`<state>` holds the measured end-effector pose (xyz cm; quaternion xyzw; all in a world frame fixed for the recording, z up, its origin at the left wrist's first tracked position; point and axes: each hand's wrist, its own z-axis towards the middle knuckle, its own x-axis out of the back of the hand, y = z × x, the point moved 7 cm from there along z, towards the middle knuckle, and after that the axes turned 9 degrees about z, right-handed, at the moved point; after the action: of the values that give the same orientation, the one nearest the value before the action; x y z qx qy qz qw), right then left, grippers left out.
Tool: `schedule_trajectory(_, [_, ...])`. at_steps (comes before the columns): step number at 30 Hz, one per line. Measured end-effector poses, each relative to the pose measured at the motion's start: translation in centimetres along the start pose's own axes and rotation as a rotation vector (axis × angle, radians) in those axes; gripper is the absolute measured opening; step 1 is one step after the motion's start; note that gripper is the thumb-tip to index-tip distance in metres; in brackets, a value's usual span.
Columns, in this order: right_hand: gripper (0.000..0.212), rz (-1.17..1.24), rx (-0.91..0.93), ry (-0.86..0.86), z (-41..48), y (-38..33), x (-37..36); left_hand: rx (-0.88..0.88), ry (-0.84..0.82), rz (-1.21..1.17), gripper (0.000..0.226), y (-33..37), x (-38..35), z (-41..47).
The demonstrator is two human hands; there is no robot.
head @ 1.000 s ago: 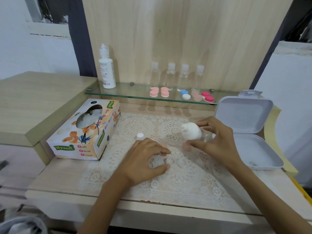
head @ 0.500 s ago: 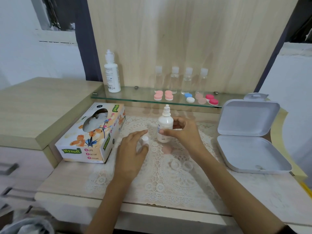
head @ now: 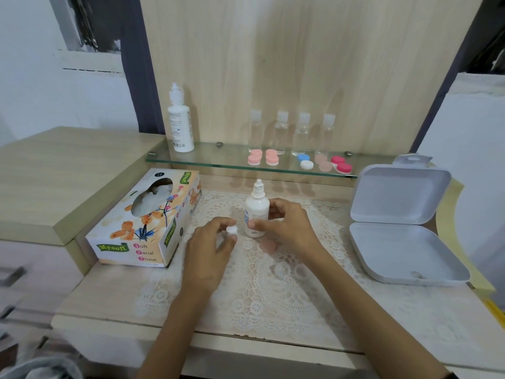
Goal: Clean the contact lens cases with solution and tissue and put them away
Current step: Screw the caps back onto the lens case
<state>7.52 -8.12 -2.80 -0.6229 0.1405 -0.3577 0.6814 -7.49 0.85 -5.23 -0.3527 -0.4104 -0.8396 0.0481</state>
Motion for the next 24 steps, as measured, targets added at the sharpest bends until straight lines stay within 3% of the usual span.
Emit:
schedule_trajectory(4, [0.066,-0.058,0.030,0.024,-1.4,-0.2,1.3,0.114,0.013,-0.175,0.020,-0.5,0.5,0.2])
schedule_trajectory(10, [0.044,-0.053,0.172,0.212,-6.3,-0.8,5.6,0.257,0.032,-0.462,0.019,0.8,2.4,2.2])
schedule_trajectory(14, [0.029,-0.048,0.214,0.285,-8.3,-0.2,6.7,0.082,0.127,-0.502,0.020,5.0,4.2,4.9])
schedule_trajectory(17, [0.017,-0.085,0.249,0.301,-8.5,-0.1,6.6,-0.078,0.085,-0.427,0.020,7.9,4.4,6.4])
schedule_trajectory(24, [0.025,-0.122,0.272,0.349,-8.4,0.3,7.2,-0.187,0.031,-0.227,0.020,8.5,2.9,6.8])
